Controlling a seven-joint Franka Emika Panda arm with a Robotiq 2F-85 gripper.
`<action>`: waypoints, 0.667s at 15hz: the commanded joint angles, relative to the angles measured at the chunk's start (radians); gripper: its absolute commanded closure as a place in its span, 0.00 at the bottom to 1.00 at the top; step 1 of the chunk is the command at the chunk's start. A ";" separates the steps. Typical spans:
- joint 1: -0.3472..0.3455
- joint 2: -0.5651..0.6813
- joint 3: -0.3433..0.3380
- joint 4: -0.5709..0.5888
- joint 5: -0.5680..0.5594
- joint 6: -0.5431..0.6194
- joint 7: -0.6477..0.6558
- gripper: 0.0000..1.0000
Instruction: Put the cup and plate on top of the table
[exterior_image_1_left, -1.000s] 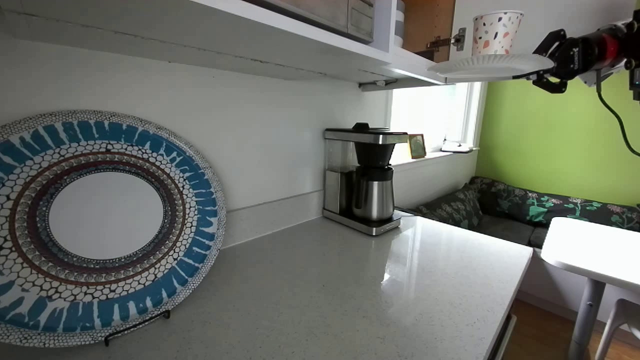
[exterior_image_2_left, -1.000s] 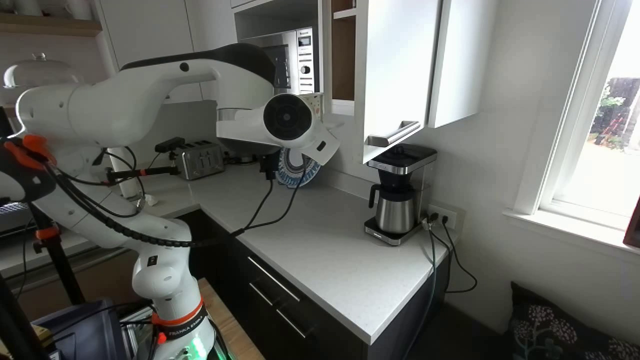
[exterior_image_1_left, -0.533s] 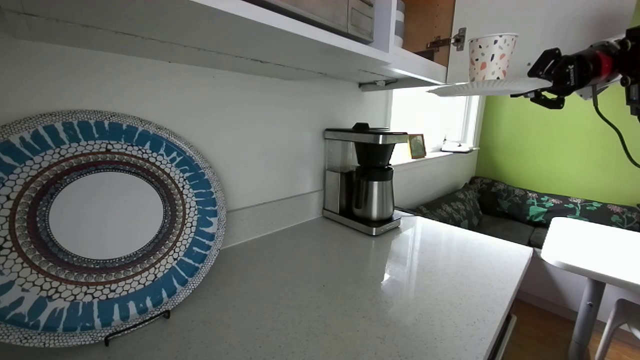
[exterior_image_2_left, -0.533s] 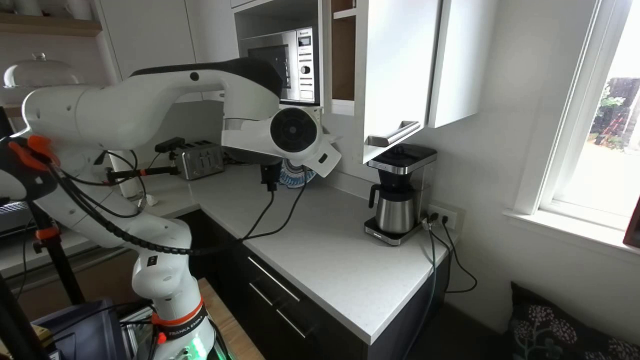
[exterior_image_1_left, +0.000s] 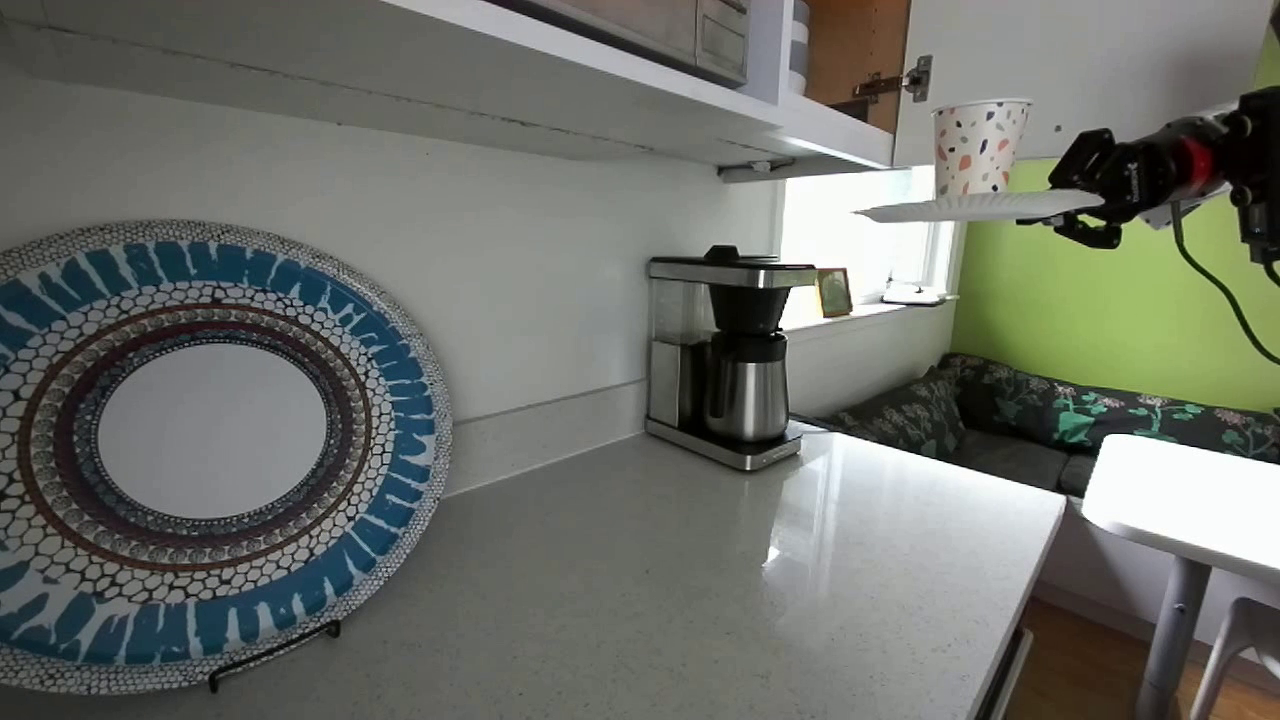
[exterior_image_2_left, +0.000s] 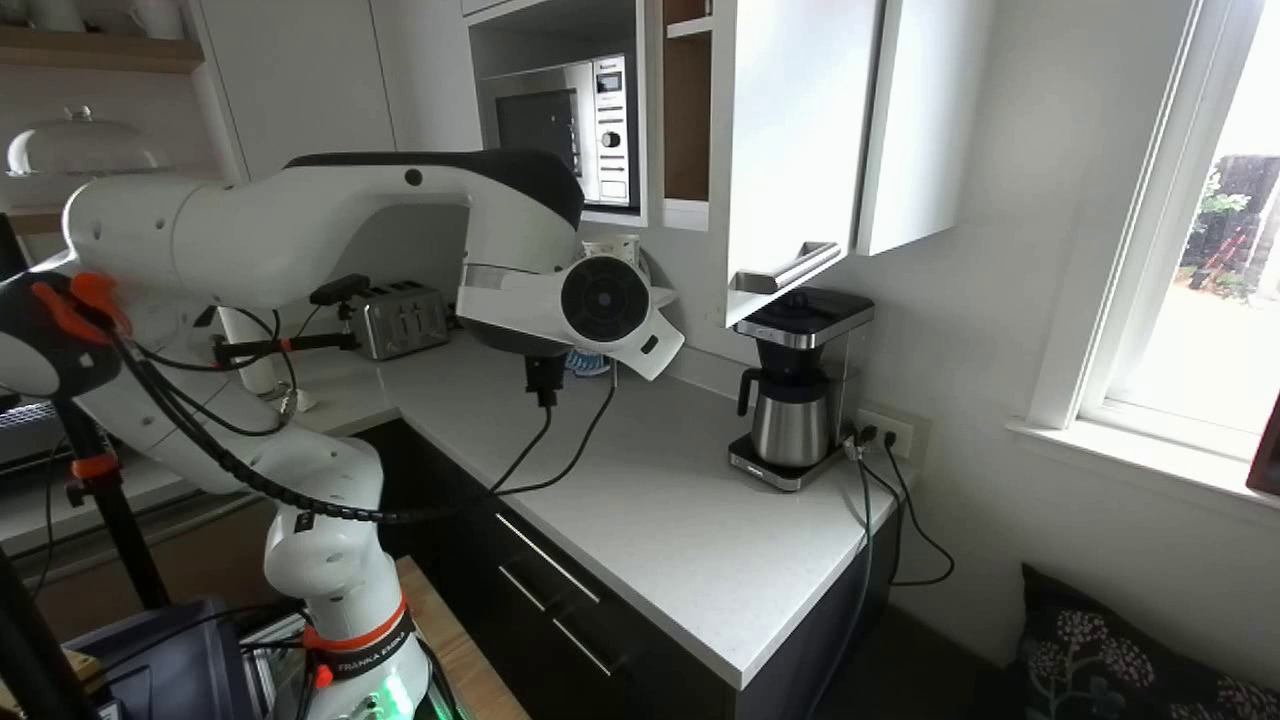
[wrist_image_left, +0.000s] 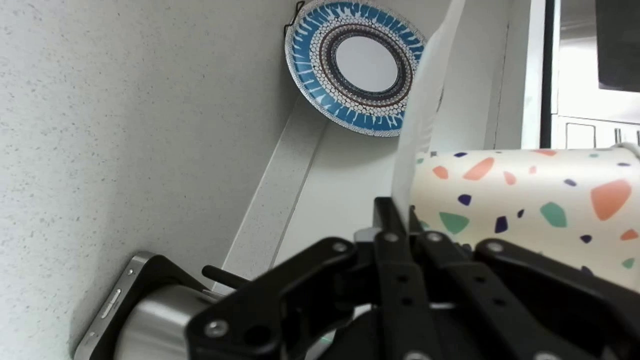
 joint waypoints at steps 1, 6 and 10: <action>-0.005 0.020 -0.016 -0.025 0.000 -0.038 -0.054 1.00; -0.009 0.049 -0.029 -0.047 -0.003 -0.052 -0.112 1.00; -0.020 0.057 -0.013 -0.048 0.005 -0.038 -0.110 0.99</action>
